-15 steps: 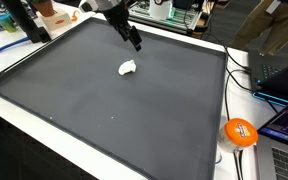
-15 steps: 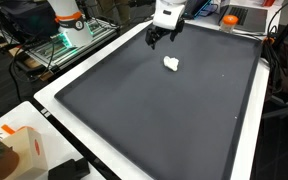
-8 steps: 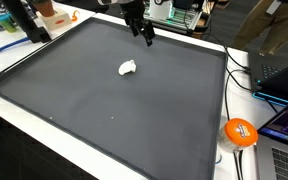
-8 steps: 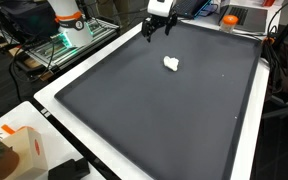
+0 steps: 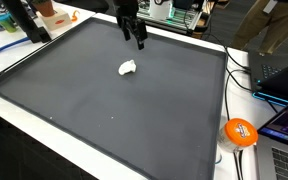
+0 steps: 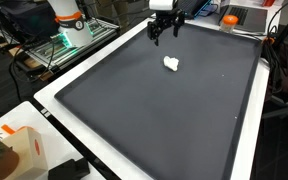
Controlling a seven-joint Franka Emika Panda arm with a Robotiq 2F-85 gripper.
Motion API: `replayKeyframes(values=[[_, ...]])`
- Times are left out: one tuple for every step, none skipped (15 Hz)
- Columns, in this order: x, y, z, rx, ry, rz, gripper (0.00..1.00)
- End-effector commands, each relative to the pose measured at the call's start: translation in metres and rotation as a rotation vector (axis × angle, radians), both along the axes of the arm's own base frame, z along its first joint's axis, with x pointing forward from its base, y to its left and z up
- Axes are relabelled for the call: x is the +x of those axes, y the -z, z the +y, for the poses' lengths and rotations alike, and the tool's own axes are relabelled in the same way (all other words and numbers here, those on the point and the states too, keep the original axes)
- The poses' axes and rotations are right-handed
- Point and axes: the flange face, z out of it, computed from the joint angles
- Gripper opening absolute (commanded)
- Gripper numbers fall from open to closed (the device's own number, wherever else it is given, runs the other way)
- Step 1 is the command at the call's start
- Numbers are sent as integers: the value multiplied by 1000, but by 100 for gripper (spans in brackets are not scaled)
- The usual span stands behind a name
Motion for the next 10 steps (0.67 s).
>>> replayKeyframes(values=[[-9,-3,-7,-27,-3,-79,100],[-9,-4,-7,-28,-1,-98,100],[-10,-4,-8,-32,0,-117,100],[-12,-5,-9,-33,-3,-143,100],[-15,-6,-11,-30,-6,-176,100],[-20,-6,-13,-23,-17,-208,100],[-25,-7,-14,-18,-24,-234,100],[-31,-5,-16,-20,-29,-256,100],[-36,-3,-17,-19,-32,-272,100],[-41,-1,-17,-21,-33,-291,100]])
